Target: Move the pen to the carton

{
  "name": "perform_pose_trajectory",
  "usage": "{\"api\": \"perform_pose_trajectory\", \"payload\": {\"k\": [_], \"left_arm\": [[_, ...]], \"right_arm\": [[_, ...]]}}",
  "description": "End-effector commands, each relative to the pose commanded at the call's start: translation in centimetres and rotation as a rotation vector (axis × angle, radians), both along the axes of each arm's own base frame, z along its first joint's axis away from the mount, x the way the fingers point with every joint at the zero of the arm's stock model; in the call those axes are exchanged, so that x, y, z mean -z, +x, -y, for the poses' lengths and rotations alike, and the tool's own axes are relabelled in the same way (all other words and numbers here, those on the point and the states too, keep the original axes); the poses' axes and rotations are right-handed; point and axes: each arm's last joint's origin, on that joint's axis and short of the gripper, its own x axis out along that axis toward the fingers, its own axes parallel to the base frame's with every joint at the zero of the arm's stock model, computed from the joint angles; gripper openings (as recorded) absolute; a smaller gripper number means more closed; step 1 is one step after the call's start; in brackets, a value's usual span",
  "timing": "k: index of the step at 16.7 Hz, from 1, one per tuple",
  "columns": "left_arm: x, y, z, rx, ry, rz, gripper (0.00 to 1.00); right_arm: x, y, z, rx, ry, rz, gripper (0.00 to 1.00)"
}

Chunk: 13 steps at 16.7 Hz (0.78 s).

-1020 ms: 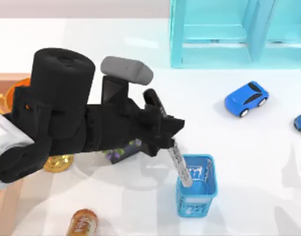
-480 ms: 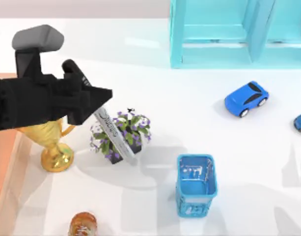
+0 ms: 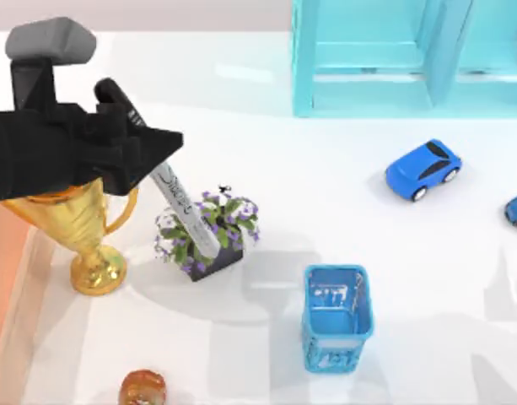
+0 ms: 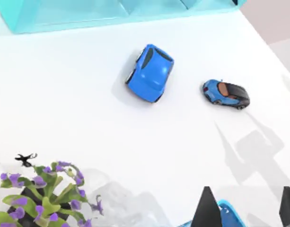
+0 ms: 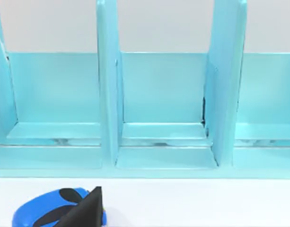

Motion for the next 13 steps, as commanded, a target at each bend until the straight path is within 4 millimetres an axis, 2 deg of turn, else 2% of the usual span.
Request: {"api": "perform_pose_trajectory", "payload": {"k": [3,5,7,10,13], "left_arm": [[-3.6,1.0,-1.9,0.021,0.044,0.150,0.00],[-6.0,1.5,-3.9,0.033,0.107,0.274,0.00],[-7.4,2.1,-6.2,0.045,0.196,0.372,0.00],[-8.0,2.8,-10.1,0.066,0.334,0.450,0.00],[-7.5,3.0,-14.3,0.089,0.436,0.467,0.00]], "right_arm": [[0.0,0.0,0.0,0.000,0.000,0.000,1.00],[0.0,0.0,0.0,0.000,0.000,0.000,1.00],[0.0,0.0,0.0,0.000,0.000,0.000,1.00],[0.0,0.0,0.0,0.000,0.000,0.000,1.00],[0.0,0.0,0.0,0.000,0.000,0.000,1.00]]}}
